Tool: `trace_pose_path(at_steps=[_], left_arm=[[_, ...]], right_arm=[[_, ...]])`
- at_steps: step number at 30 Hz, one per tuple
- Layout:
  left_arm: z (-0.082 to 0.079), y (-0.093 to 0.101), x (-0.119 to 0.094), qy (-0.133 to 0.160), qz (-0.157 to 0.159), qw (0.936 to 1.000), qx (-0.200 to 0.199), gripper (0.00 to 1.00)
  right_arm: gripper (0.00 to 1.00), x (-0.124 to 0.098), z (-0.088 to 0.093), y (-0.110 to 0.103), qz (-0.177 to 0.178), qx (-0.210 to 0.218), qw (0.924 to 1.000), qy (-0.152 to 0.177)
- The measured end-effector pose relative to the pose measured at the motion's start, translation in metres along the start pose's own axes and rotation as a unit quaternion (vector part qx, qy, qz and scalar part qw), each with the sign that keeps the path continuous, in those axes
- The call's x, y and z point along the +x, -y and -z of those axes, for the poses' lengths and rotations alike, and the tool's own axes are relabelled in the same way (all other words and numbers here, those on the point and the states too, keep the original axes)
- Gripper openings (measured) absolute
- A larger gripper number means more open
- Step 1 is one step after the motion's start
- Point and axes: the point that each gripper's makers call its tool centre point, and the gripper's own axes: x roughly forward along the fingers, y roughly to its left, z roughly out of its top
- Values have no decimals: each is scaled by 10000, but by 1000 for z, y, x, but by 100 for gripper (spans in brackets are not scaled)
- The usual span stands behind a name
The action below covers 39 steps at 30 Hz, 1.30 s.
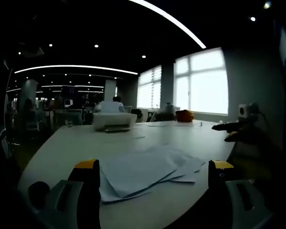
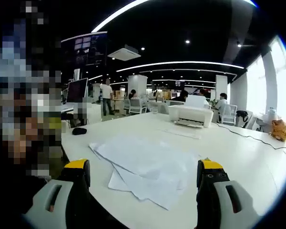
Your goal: Organize the stack of printing papers by aligning and flattening the scattered papers on the table
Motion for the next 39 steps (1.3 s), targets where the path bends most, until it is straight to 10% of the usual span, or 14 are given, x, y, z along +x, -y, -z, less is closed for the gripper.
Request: trace_pose_path(at_steps=[39], left_arm=[[-6, -13, -14, 72, -134, 9999, 1, 96]], right_arm=[[87, 66, 12, -16, -357, -51, 9986, -381]])
